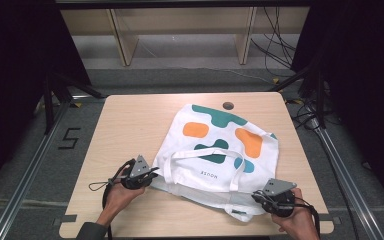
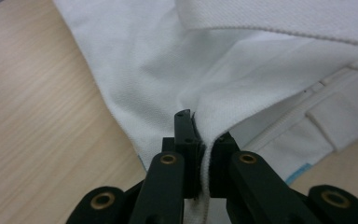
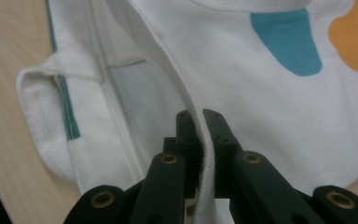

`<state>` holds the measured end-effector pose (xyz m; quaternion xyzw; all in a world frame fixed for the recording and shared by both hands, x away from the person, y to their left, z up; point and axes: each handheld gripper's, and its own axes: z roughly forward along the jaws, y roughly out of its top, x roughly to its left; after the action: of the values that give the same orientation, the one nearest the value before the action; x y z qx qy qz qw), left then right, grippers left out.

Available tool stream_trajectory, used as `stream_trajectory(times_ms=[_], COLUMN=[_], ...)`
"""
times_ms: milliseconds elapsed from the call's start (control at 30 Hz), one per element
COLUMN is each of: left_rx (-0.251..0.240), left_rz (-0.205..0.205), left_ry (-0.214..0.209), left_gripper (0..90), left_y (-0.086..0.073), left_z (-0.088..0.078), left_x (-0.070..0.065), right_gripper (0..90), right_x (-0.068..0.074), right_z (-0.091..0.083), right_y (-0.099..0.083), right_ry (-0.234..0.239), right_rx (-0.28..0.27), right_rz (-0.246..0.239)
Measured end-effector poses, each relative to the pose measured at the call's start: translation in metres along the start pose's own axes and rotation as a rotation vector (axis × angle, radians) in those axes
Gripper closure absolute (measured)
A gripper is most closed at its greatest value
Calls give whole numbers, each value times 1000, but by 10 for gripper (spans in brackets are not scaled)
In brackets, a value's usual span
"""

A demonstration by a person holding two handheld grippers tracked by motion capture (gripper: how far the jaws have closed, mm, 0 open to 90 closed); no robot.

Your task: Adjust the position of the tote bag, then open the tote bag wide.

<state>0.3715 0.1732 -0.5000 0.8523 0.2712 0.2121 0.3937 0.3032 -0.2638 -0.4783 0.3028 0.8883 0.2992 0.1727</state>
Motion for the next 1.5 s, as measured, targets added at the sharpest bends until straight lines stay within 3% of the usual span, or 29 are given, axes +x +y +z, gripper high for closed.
stream_trajectory(times_ms=[200,367,600,733,1033,1100,1167,1233,1400,1500], left_rx=[7,10,4,-10,-11,-23,-18,-36,-31,-40], left_rz=[-15,-11,-16,-23,-24,-30,-3,-48,-48,-41], left_ry=[-56,-77,-84,-115,-115,-117,-124,-120,-130,-111], left_gripper=[855,852,845,839,836,836,836,835,836,841], left_y=[4,2,3,2,1,1,2,2,2,4], left_z=[-18,-28,-38,-46,-51,-50,-50,-48,-51,-53], left_x=[-26,-45,-57,-68,-71,-71,-69,-72,-70,-70], right_gripper=[852,850,845,837,817,812,808,803,804,810], right_x=[-19,-26,-30,-33,-35,-33,-34,-33,-34,-34], right_z=[-7,-9,-11,-11,-8,-10,-10,-11,-9,-10], right_y=[-7,-12,-14,-16,-16,-17,-19,-19,-19,-19], right_ry=[-35,-52,-46,-60,-36,-39,-53,-48,-50,-57], right_rx=[-31,-57,-64,-76,-78,-66,-72,-64,-68,-73], right_rz=[55,44,63,57,49,90,73,93,78,73])
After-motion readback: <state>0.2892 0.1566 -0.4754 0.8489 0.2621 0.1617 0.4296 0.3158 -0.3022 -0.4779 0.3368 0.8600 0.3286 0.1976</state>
